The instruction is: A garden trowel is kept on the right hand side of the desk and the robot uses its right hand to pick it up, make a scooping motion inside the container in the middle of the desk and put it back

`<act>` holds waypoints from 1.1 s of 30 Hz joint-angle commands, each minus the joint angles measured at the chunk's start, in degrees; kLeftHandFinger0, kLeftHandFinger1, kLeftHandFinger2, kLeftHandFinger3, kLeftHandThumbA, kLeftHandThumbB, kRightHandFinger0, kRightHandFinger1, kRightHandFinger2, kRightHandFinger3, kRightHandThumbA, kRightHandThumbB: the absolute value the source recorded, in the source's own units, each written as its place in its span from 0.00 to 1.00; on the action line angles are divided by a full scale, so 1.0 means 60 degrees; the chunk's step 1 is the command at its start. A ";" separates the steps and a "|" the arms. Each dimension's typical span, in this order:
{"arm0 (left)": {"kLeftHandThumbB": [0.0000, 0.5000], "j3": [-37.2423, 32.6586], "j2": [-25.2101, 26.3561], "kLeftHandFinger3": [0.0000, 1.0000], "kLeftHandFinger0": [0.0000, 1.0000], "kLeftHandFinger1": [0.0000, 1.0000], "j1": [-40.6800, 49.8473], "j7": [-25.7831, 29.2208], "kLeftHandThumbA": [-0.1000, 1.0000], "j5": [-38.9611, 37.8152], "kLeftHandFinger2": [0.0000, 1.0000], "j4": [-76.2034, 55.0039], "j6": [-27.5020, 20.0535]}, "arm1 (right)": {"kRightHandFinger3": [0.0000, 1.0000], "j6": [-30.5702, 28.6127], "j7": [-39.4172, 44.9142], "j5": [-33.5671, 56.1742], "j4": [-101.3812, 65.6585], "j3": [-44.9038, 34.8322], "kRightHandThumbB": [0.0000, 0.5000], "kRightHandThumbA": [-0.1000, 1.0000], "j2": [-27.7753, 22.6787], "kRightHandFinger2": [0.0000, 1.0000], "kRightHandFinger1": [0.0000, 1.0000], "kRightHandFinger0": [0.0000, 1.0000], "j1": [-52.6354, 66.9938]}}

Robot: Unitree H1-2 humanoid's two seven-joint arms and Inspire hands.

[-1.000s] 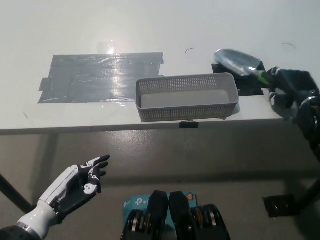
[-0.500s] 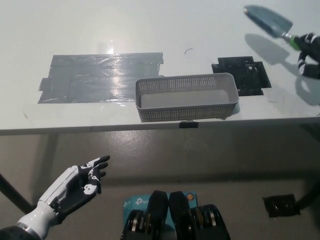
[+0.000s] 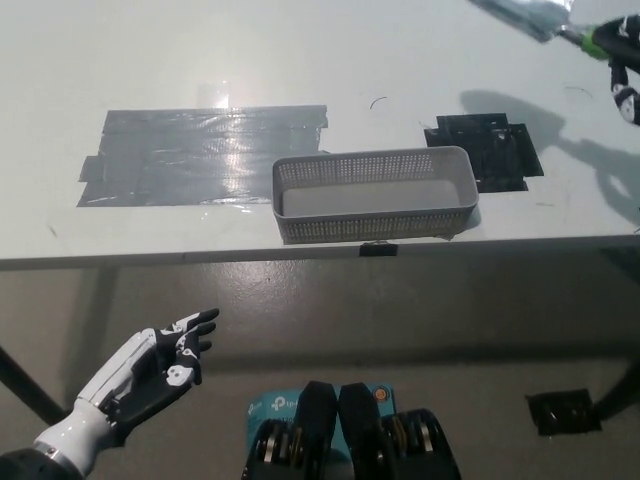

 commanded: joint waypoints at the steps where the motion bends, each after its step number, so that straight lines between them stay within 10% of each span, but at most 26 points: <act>1: 0.38 0.0016 0.0195 1.00 1.00 1.00 -0.0172 -0.0168 0.78 -0.0157 1.00 -0.0051 -0.0090 | 0.33 -0.0448 0.0785 0.0334 -0.0862 -0.0274 0.41 0.00 -0.0833 0.57 0.27 0.00 0.0082; 11: 0.36 0.0023 0.0199 1.00 1.00 1.00 -0.0183 -0.0208 0.77 -0.0203 1.00 0.0014 -0.0242 | 0.21 -0.1665 0.0695 -0.0234 0.0045 -0.0016 0.29 0.00 -0.1389 0.48 0.23 0.00 0.0245; 15: 0.37 0.0016 0.0209 1.00 1.00 1.00 -0.0225 -0.0214 0.77 -0.0207 1.00 -0.0009 -0.0217 | 0.10 -0.2260 0.0270 -0.0922 0.0572 0.0181 0.18 0.00 -0.1449 0.38 0.00 0.00 -0.0229; 20: 0.38 0.0002 0.0235 1.00 1.00 1.00 -0.0282 -0.0190 0.77 -0.0177 1.00 -0.0056 -0.0093 | 0.18 -0.2972 0.0072 -0.1267 0.0730 0.0388 0.02 0.00 -0.1209 0.51 0.19 0.00 -0.0494; 22: 0.36 -0.0008 0.0239 1.00 1.00 1.00 -0.0301 -0.0214 0.77 -0.0179 1.00 -0.0035 -0.0147 | 0.40 -0.2937 0.0135 -0.1429 0.0582 0.0424 0.10 0.00 -0.1151 0.51 0.17 0.00 -0.0467; 24: 0.36 -0.0040 0.0231 1.00 1.00 1.00 -0.0340 -0.0237 0.78 -0.0165 1.00 0.0006 -0.0198 | 0.26 -0.3281 -0.0156 -0.1527 0.0448 0.0433 0.12 0.00 -0.0981 0.41 0.07 0.00 -0.0390; 27: 0.38 -0.0009 0.0220 1.00 1.00 1.00 -0.0335 -0.0258 0.77 -0.0215 1.00 0.0016 -0.0193 | 0.09 -0.3337 -0.0122 -0.1775 0.0207 0.0495 0.06 0.00 -0.0841 0.51 0.13 0.00 -0.0345; 33: 0.37 0.0013 0.0198 1.00 1.00 1.00 -0.0442 -0.0249 0.77 -0.0198 1.00 0.0006 -0.0126 | 0.35 -0.3441 0.0193 -0.1870 -0.0342 0.0422 0.28 0.00 -0.0697 0.51 0.16 0.00 -0.0249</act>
